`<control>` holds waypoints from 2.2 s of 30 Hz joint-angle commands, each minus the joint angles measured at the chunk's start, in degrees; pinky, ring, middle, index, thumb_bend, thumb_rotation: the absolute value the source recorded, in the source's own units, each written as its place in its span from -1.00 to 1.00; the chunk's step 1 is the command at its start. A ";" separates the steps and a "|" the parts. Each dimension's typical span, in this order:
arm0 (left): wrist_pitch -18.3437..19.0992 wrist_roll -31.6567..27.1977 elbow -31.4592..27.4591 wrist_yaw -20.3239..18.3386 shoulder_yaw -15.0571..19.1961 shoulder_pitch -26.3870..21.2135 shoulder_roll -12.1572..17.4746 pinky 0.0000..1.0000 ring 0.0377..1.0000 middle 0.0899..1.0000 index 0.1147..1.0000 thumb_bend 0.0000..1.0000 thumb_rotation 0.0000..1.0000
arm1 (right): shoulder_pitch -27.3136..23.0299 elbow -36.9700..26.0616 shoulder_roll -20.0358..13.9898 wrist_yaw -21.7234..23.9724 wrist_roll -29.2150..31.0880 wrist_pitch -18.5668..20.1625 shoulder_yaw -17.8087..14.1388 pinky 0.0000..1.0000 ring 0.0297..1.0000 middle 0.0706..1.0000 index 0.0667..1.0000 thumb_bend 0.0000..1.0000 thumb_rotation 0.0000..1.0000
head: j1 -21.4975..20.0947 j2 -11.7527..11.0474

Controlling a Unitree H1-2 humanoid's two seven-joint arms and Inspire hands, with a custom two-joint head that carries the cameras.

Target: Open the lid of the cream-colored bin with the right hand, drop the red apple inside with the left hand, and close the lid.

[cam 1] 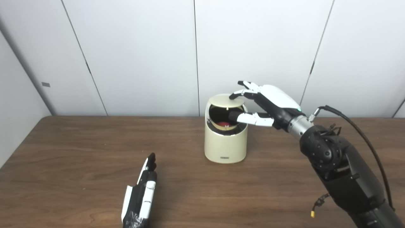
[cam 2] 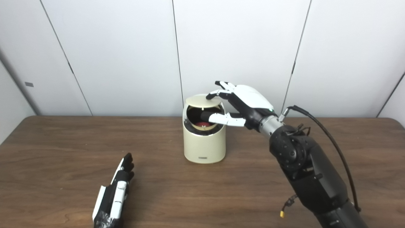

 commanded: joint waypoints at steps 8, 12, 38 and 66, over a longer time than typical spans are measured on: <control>-2.39 1.53 3.49 2.16 0.24 0.31 -1.12 1.00 1.00 1.00 1.00 0.35 0.85 | -0.54 -3.90 -2.65 0.41 -7.76 -5.63 3.23 1.00 1.00 0.93 0.55 0.12 0.97 | 0.40 0.42; -2.18 2.67 3.22 3.26 0.30 0.41 -1.60 1.00 1.00 1.00 1.00 0.34 0.85 | 0.44 -4.77 -3.45 0.93 -10.19 -7.01 3.72 1.00 1.00 0.93 0.55 0.15 0.97 | 0.56 0.67; 4.28 3.95 -0.96 3.10 -0.19 0.90 -2.55 1.00 1.00 0.99 1.00 0.22 0.87 | 3.36 -6.66 -2.52 6.64 -13.45 -6.27 1.82 1.00 1.00 0.95 0.58 0.24 1.00 | 1.42 2.71; 3.46 3.30 -0.97 3.73 0.05 0.84 -2.92 1.00 1.00 0.99 1.00 0.19 0.87 | 4.61 -14.28 0.40 9.85 -14.33 -0.65 -2.89 1.00 1.00 1.00 0.70 0.29 1.00 | 1.70 2.50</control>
